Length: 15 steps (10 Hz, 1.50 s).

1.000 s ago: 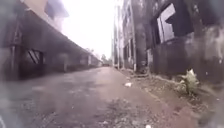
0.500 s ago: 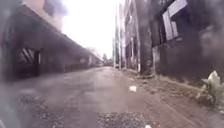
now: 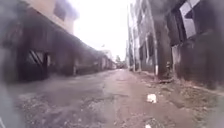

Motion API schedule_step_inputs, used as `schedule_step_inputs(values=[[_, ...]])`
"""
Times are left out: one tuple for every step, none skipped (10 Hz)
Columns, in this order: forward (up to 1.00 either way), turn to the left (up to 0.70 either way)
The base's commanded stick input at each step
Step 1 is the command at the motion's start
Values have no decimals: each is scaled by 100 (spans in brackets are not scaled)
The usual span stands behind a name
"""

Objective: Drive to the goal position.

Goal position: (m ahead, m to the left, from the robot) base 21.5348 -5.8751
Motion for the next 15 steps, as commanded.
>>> schedule_step_inputs(values=[[100,0],[100,0],[100,0],[100,0],[100,0],[100,0],[100,0],[100,0],[100,0],[100,0],[100,0],[100,0],[100,-7],[100,-20],[100,-20]])
